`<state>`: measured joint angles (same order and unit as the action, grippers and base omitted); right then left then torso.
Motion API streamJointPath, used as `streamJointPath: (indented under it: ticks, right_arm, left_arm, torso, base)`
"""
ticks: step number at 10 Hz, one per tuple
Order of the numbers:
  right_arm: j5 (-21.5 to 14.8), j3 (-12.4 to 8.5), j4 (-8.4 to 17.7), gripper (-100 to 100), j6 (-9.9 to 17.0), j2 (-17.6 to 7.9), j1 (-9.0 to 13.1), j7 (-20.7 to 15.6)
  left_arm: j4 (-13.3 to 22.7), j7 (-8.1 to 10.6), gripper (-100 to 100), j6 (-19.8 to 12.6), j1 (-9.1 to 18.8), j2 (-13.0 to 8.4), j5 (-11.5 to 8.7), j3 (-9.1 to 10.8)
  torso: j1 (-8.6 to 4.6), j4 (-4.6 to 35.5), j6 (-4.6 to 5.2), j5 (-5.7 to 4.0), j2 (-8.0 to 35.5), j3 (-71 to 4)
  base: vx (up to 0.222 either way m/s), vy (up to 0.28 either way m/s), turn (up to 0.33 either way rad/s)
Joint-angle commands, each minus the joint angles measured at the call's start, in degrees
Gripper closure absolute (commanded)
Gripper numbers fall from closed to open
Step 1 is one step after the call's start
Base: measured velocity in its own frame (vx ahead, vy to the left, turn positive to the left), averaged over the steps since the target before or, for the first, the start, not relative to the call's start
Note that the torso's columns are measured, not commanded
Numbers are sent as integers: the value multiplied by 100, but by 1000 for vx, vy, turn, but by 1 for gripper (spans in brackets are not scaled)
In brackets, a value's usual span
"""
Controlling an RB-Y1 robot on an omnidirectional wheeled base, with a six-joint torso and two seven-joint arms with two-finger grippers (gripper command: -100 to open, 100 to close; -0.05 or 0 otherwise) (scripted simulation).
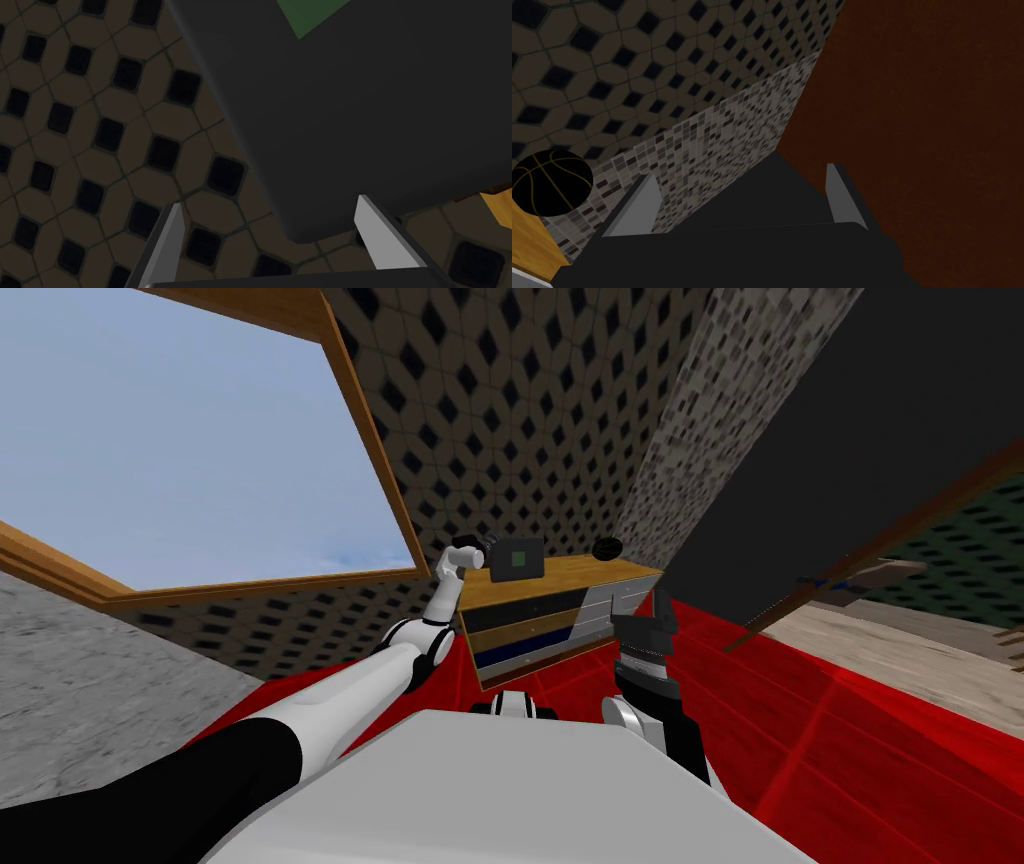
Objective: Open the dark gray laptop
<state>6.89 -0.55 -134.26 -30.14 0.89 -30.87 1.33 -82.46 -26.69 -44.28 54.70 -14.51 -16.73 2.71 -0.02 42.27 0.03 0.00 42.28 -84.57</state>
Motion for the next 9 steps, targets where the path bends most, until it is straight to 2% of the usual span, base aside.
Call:
streamJointPath:
  ticks: [1,3,4,6,7,8,9]
  right_arm:
    - [0,-1,0,0,0,0,-1,0]
    - [0,0,0,0,0,0,0,0]
    - [0,0,0,0,0,0,0,0]
    - [0,0,0,0,0,0,0,0]
    - [0,0,0,0,0,0,0,0]
    - [0,0,0,0,0,0,0,0]
    - [0,0,0,0,0,0,1,0]
  left_arm:
    - [494,-258,-100,341,347,202,-138,-86]
    - [781,-258,-100,341,347,202,-138,-86]
    - [1035,-500,-100,661,640,411,-244,-171]
    - [1430,-500,-100,676,730,411,-244,-171]
    - [1292,-487,-100,664,681,413,-226,-171]
    - [1024,-258,100,384,395,202,-138,-86]
    - [797,-258,100,341,347,202,-138,-86]
  torso:
    - [5,2,-8,1,3,1]
    - [-1,-1,0,0,-2,-1]
    - [2,-1,-2,0,-6,-4]
    - [1,1,0,1,5,3]
    - [1,1,0,0,1,0]
    - [3,1,-4,1,-3,-2]
    - [3,-3,1,1,-12,-7]
  base:
    - [-32,-13,192]
    - [-13,-7,-27]
    - [-27,-6,347]
    - [-24,-8,68]
    - [-6,-1,-13]
    - [33,1,-333]
    - [36,16,-172]
